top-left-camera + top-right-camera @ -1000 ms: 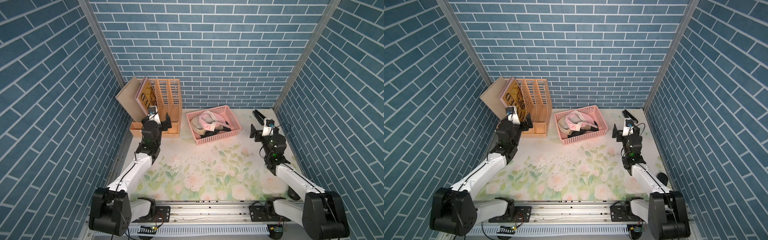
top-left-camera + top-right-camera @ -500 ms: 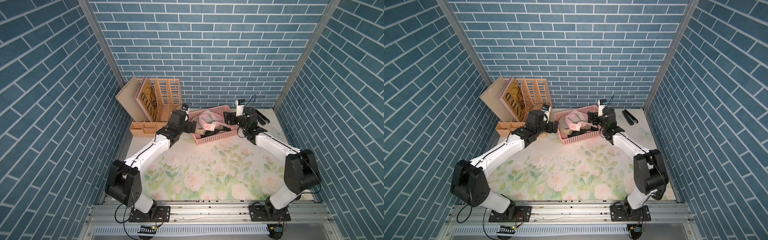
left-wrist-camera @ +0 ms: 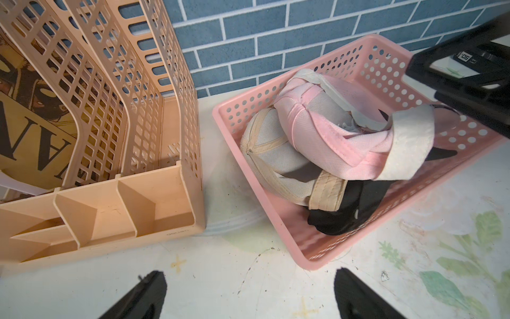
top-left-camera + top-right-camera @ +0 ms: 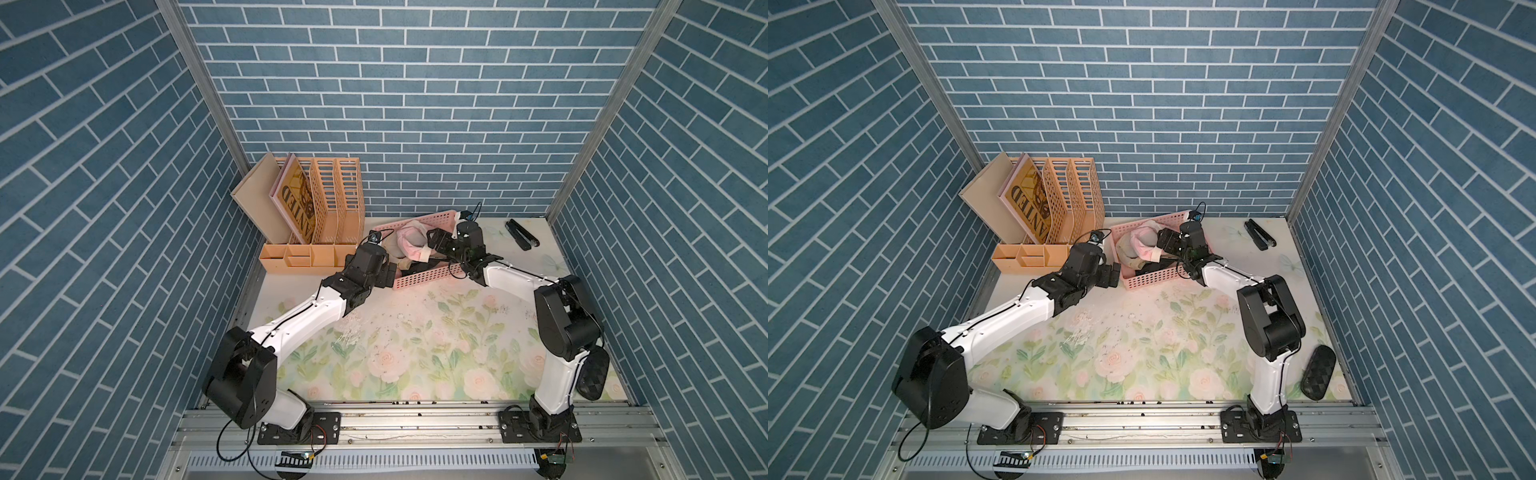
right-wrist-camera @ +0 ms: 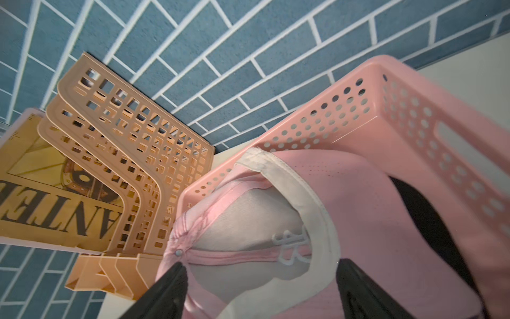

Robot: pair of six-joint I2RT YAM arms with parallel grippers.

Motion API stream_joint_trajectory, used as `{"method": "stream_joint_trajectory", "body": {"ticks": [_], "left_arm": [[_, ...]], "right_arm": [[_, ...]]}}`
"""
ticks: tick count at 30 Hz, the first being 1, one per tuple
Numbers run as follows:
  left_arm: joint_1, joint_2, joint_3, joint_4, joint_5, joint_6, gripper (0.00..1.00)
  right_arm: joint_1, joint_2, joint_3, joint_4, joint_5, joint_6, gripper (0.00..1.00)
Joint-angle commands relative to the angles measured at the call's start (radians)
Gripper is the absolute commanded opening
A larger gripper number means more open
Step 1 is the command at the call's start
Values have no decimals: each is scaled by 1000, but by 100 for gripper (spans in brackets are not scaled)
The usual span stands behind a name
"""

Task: Turn the baseball cap inside out
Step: Pick up the baseball cap from the basket.

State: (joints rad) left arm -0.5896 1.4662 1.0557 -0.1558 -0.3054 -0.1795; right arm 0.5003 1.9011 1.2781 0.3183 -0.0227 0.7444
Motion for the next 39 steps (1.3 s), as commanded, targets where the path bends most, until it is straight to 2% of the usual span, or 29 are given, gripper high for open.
{"method": "stream_joint_trajectory", "body": {"ticks": [1,5,8,12,14,17,23,25,31,36,39], "left_arm": [[-11,0,10,12,-38,-16,100],[-30,-6,-5,37,-16,-70,99],[-51,-6,4,20,-74,-75,99],[-55,-15,26,-18,-103,-80,100],[-55,-22,25,-12,-100,-83,100],[-55,-27,36,-25,-106,-79,99],[-56,-42,71,-61,-144,-28,100],[-55,-35,93,-80,-155,-10,99],[-55,-32,114,-91,-156,-9,100],[-56,-22,118,-89,-158,-17,100],[-56,-23,121,-88,-161,-21,100]], "right_arm": [[10,45,33,52,-10,117,87],[11,70,33,60,-15,158,86],[12,68,35,45,-19,162,85],[30,-29,-27,36,47,111,85],[53,-69,-4,-27,78,-34,87],[69,-105,50,-189,62,-362,89],[67,-212,-35,-369,218,-999,97],[58,-217,-66,-372,259,-1145,98],[15,-142,-23,-390,265,-1354,96],[-20,-26,90,-438,196,-1402,92],[-23,34,135,-431,202,-1423,91]]}}
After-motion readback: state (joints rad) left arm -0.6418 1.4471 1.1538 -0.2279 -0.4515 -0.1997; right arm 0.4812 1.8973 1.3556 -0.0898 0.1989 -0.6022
